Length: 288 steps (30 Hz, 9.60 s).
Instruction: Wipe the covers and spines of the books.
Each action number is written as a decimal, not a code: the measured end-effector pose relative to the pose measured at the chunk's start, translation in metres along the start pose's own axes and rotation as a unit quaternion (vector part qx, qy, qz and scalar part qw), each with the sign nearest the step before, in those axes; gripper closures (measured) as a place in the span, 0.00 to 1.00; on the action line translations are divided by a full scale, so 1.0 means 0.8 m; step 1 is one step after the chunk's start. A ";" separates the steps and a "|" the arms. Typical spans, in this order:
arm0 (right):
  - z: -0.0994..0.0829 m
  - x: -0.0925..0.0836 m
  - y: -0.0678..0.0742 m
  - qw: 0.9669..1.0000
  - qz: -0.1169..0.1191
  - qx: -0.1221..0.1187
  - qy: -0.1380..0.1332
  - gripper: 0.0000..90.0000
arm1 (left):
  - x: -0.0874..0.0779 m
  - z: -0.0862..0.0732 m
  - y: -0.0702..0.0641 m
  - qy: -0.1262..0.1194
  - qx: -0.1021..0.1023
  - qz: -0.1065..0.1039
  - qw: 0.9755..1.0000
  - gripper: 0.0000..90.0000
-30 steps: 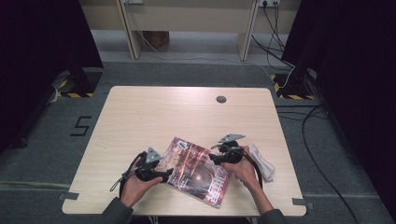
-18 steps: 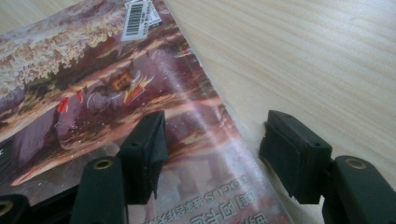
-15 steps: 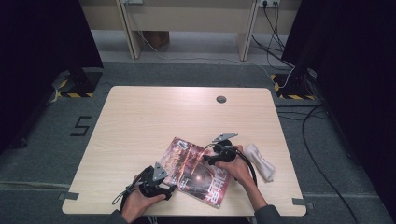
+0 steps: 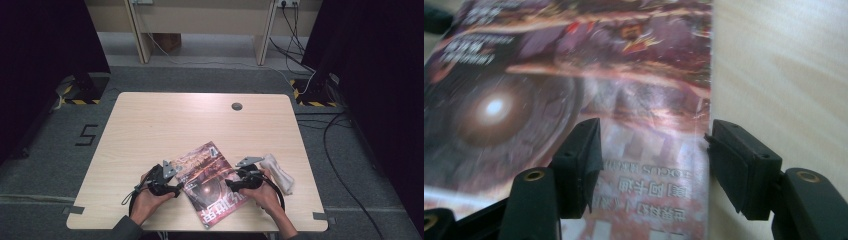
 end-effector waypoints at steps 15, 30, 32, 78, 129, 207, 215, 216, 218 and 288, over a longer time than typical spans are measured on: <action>0.016 0.005 -0.022 0.997 0.023 0.055 -0.048 0.49 | -0.021 -0.016 -0.030 0.003 0.001 -0.052 0.999 0.31; 0.040 0.012 -0.021 0.987 0.051 0.129 -0.086 0.47 | -0.018 -0.013 -0.033 -0.003 -0.008 -0.048 0.999 0.30; 0.051 0.004 -0.015 0.985 0.058 0.126 -0.106 0.47 | -0.020 -0.014 -0.034 -0.008 -0.007 -0.044 0.999 0.31; 0.051 -0.055 0.074 0.972 0.041 -0.228 0.041 0.89 | 0.014 0.072 -0.026 -0.166 -0.032 -0.189 0.967 0.17; 0.015 -0.122 -0.071 0.989 -0.142 -0.031 -0.037 0.58 | -0.077 0.018 -0.021 -0.225 0.072 -0.110 0.966 0.93; 0.077 -0.041 0.028 0.984 -0.072 -0.165 -0.009 0.87 | -0.075 0.017 -0.026 -0.219 0.080 -0.099 0.967 0.92; 0.113 -0.031 0.101 0.973 -0.034 -0.228 -0.030 0.86 | -0.073 0.016 -0.025 -0.217 0.078 -0.097 0.968 0.91; 0.116 -0.029 0.109 0.971 -0.030 -0.233 -0.032 0.86 | -0.072 0.016 -0.025 -0.217 0.079 -0.097 0.968 0.91; 0.123 -0.027 0.122 0.969 -0.022 -0.244 -0.035 0.86 | -0.072 0.016 -0.025 -0.216 0.079 -0.096 0.968 0.91; 0.124 -0.037 0.144 0.965 -0.003 -0.257 -0.042 0.86 | -0.079 0.021 -0.031 -0.227 0.110 -0.076 0.965 0.91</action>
Point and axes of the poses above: each handheld gripper's, and its own axes: x roughly forward along the jaws, z roughly out of its top, y roughly to its left, the point moved 8 cm from there along x, roughly forward along the jaws, and after that the axes turned 13 degrees about z, right-handed, at the moved point
